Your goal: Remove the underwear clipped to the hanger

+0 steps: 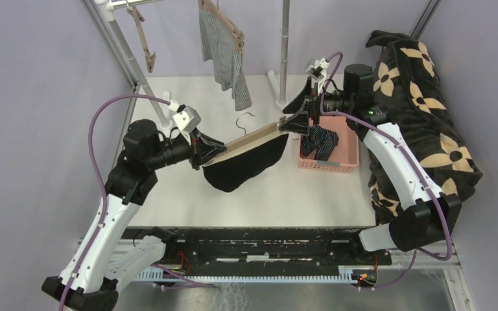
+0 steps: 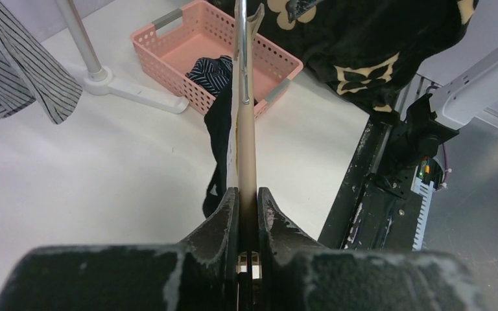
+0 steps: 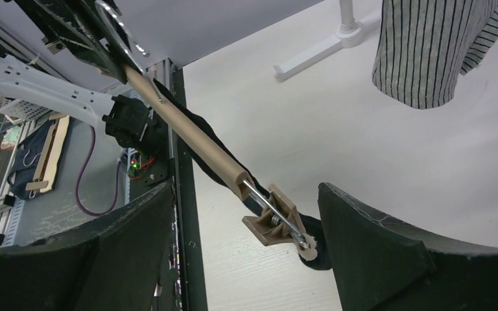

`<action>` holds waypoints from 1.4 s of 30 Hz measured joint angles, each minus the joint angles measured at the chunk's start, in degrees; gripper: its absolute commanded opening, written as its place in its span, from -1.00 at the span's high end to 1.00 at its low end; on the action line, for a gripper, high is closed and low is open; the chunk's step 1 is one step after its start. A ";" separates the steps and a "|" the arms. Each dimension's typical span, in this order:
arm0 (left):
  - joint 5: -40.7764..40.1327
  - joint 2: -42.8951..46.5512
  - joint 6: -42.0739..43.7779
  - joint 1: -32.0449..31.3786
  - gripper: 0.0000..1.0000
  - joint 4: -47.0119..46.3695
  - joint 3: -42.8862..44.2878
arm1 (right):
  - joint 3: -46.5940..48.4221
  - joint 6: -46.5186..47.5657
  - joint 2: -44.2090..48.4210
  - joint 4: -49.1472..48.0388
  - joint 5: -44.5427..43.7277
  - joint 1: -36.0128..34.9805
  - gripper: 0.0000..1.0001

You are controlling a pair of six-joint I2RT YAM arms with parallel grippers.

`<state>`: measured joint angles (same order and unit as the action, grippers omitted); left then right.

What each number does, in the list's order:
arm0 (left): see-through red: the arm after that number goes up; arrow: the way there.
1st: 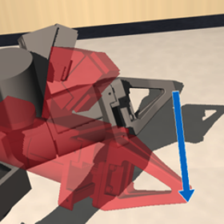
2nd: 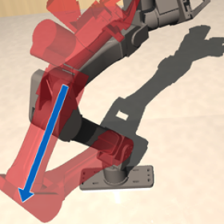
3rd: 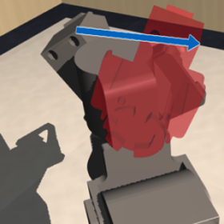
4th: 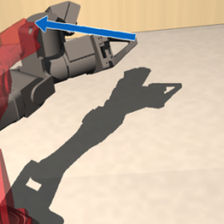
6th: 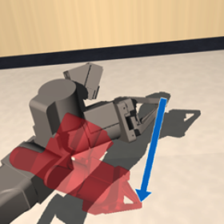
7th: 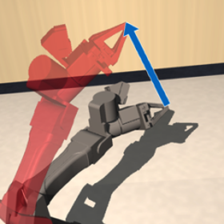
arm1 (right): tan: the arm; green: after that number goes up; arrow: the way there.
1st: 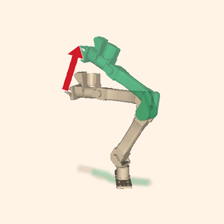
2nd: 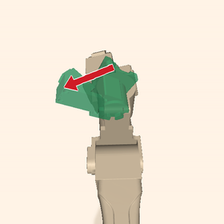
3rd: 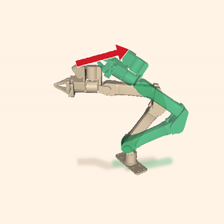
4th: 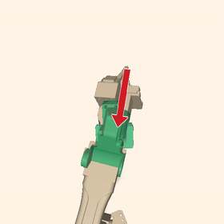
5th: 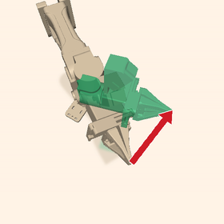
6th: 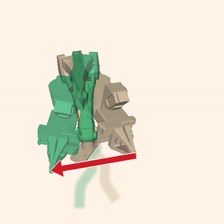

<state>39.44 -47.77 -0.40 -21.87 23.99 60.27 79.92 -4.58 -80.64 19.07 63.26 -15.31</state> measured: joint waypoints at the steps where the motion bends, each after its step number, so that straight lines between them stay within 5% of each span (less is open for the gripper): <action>1: 0.26 -0.17 0.00 0.04 0.94 -0.31 0.00 | 0.33 0.76 0.00 0.87 0.55 0.00 -0.80; 31: 4.39 -2.51 0.00 1.18 0.95 2.54 7.50 | 7.48 8.94 -3.87 8.79 6.16 1.22 -0.73; 42: 4.39 -3.32 -0.04 1.18 0.95 2.25 7.50 | 7.45 7.02 -3.87 6.36 7.43 1.22 -0.35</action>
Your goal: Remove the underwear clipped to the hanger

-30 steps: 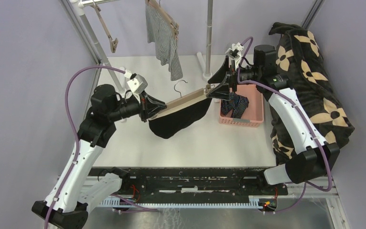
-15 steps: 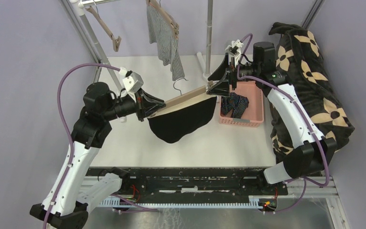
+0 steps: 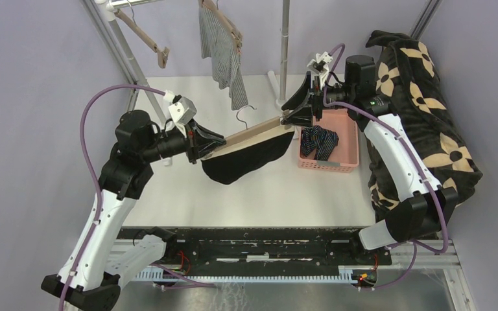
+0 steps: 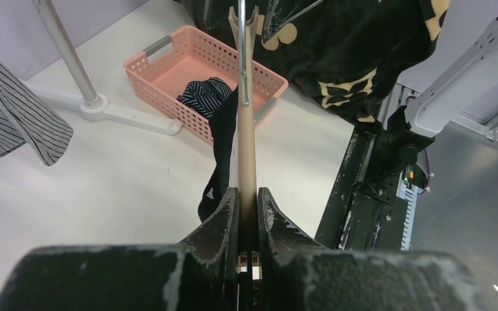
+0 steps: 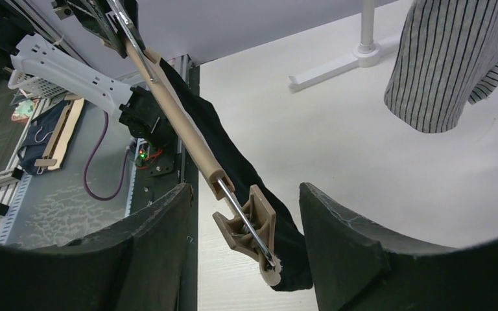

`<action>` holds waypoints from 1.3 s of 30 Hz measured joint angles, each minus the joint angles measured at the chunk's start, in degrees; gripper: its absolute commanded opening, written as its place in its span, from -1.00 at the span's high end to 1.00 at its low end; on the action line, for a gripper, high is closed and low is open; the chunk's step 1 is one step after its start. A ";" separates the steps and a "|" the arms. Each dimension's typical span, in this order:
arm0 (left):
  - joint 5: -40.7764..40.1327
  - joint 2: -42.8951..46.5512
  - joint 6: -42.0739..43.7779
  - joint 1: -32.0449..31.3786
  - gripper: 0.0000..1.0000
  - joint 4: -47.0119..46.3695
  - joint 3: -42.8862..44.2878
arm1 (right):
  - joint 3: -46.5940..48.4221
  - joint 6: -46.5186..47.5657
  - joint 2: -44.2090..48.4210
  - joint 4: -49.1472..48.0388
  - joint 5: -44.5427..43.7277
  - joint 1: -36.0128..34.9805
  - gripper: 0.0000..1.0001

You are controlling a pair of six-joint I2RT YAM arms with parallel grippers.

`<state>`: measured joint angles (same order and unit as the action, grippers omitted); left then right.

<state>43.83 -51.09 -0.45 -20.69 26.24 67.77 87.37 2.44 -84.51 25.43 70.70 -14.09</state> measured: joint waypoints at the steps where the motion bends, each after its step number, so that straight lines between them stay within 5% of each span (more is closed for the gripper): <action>1: 0.00 0.00 0.00 0.00 0.95 -0.22 0.00 | 0.00 -0.26 0.00 -0.28 0.26 0.00 -0.33; 6: -0.17 -0.11 -0.09 0.00 0.95 -1.53 0.00 | -0.07 -1.18 -0.09 -1.20 1.42 0.00 -0.42; 10: -0.17 -0.31 -0.35 0.00 0.94 -2.84 0.00 | -0.09 -1.31 -0.50 -1.44 1.79 0.00 -0.28; 12: -0.17 -0.31 -0.83 0.00 0.95 -3.19 0.00 | -0.09 -1.42 -0.74 -1.46 1.92 0.00 0.09; 14: -0.17 -0.31 -1.20 0.00 0.95 -3.63 0.00 | -0.20 -1.31 -0.87 -1.57 2.01 0.00 0.83; 17: 0.02 -0.33 -1.51 0.24 0.94 -4.09 -0.02 | -0.46 -1.46 -0.87 -1.90 3.82 0.31 0.99; 18: 0.24 -0.35 -1.64 0.33 0.95 -4.28 -0.02 | -0.55 -1.51 -0.87 -2.01 4.39 0.52 0.82; 20: 0.35 -0.39 -1.66 0.35 0.94 -4.33 -0.02 | -0.68 -1.73 -0.87 -2.45 4.90 0.63 -0.20; 22: 0.39 -0.48 -1.73 0.31 0.94 -4.52 -0.02 | -0.96 -3.06 -0.87 -3.72 3.82 0.55 -0.70; 25: 0.17 -0.68 -1.77 0.26 0.94 -4.63 -0.02 | -1.27 -5.25 -0.87 -5.33 2.14 0.28 -0.98; 39: -1.92 1.27 -9.84 0.31 0.95 -17.25 -5.20 | -16.09 -21.14 1.20 -32.09 -7.69 0.31 -0.99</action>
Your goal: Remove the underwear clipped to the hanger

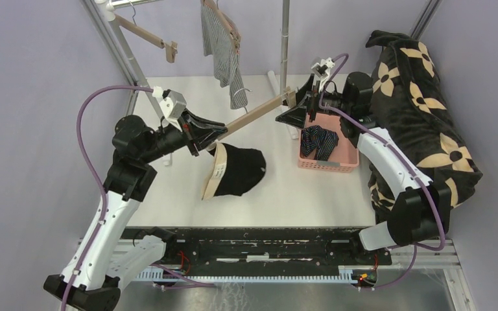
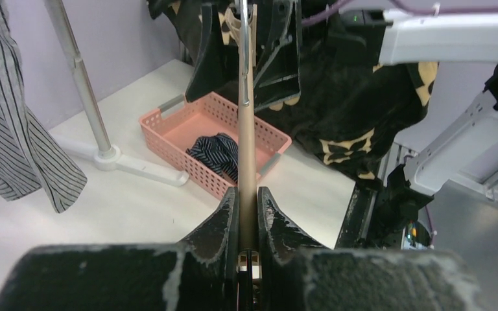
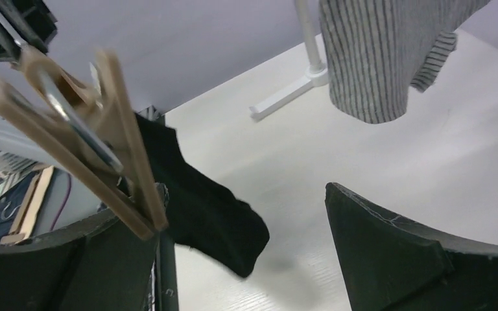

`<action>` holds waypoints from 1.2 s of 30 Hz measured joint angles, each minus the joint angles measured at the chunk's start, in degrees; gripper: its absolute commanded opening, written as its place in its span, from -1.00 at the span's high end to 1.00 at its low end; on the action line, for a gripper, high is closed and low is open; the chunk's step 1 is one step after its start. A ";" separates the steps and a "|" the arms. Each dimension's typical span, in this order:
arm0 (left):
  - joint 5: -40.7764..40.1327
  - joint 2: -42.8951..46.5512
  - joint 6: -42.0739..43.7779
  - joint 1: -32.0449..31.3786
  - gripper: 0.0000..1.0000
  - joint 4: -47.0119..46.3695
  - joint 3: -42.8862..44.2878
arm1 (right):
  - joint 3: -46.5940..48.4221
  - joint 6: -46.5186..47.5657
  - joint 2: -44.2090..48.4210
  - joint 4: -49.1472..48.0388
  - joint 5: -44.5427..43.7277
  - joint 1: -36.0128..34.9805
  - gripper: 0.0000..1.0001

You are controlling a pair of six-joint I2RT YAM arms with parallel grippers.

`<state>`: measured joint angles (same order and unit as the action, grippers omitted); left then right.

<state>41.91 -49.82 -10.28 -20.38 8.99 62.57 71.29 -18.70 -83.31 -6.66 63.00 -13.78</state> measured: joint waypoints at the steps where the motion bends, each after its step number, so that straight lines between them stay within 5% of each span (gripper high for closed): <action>1: -0.35 0.20 -1.27 0.00 0.95 -1.84 -0.61 | -2.49 -1.97 0.70 -4.48 -1.66 0.00 -0.98; 15: -2.64 0.59 -17.59 0.00 0.94 -27.41 -9.97 | -16.63 -29.09 0.94 -61.81 -17.90 -1.11 -0.92; 36: -3.91 -2.36 -26.27 0.00 0.94 -44.96 -13.77 | -8.85 -33.55 -3.45 -72.06 -18.38 -10.32 -0.92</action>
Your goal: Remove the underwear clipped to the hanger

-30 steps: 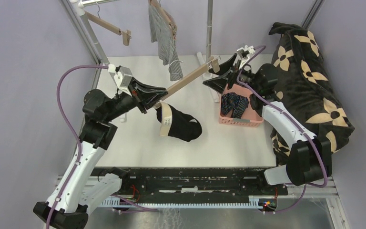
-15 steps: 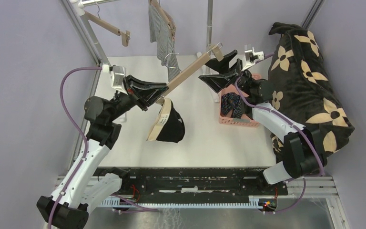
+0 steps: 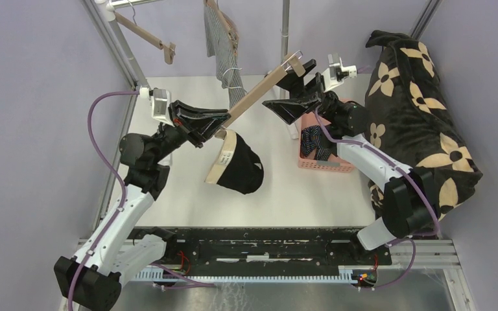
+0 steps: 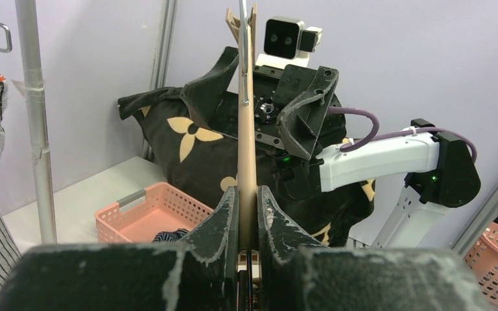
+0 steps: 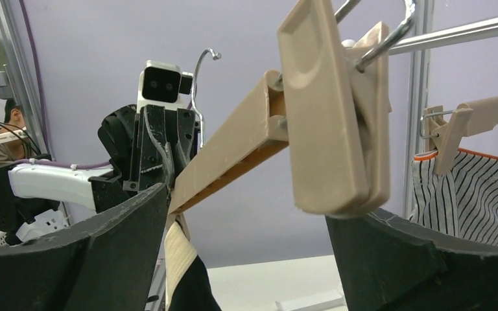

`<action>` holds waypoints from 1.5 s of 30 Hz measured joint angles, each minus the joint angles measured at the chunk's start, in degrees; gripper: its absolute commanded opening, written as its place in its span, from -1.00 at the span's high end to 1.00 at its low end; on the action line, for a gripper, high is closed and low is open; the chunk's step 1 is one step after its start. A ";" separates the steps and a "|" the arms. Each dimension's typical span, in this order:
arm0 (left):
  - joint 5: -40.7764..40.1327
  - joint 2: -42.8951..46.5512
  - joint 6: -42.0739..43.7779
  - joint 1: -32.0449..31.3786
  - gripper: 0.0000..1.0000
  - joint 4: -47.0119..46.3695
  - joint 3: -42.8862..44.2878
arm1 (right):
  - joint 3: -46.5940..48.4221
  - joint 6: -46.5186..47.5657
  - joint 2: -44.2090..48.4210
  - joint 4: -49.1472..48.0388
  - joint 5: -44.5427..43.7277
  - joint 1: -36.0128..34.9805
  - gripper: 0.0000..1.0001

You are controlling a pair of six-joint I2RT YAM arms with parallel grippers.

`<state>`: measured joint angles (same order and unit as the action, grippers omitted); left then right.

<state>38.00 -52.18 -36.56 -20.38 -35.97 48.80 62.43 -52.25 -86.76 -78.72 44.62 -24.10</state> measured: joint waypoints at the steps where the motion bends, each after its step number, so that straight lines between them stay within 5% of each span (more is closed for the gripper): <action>1: 0.00 -0.13 -0.17 0.00 0.95 -0.48 -0.24 | 0.61 0.07 -0.50 -0.09 -0.09 -0.31 -0.91; 10: -0.35 -0.92 -1.60 0.00 0.95 -4.76 -1.88 | 8.00 -0.26 -6.03 -0.11 -0.35 -2.56 -0.74; 19: -1.60 -1.03 -2.10 0.00 0.94 -7.87 -3.15 | 12.33 -2.29 -8.48 -0.24 0.11 -4.15 -0.06; 27: -3.52 -1.73 -2.29 0.04 0.94 -10.67 -3.85 | 14.60 -6.45 -9.94 -0.63 0.74 -4.44 0.27; 32: -3.98 -2.21 -3.04 0.07 0.95 -12.13 -4.35 | 14.84 -9.01 -9.94 -1.05 1.25 -4.61 0.97; 36: -3.85 -2.75 -3.52 0.00 0.94 -14.08 -4.76 | 15.47 -11.10 -9.99 -1.01 1.33 -4.72 0.98; 39: -3.61 -3.26 -4.28 0.02 0.81 -15.21 -5.01 | 15.69 -11.82 -10.27 -1.03 1.29 -4.66 0.98; 45: -4.85 -3.65 -4.98 0.04 -0.15 -15.65 -5.66 | 15.76 -11.96 -10.82 -0.98 1.77 -4.52 0.98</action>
<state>33.15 -55.83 -41.54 -20.34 -51.62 43.13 78.19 -64.20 -97.58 -79.70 46.39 -28.62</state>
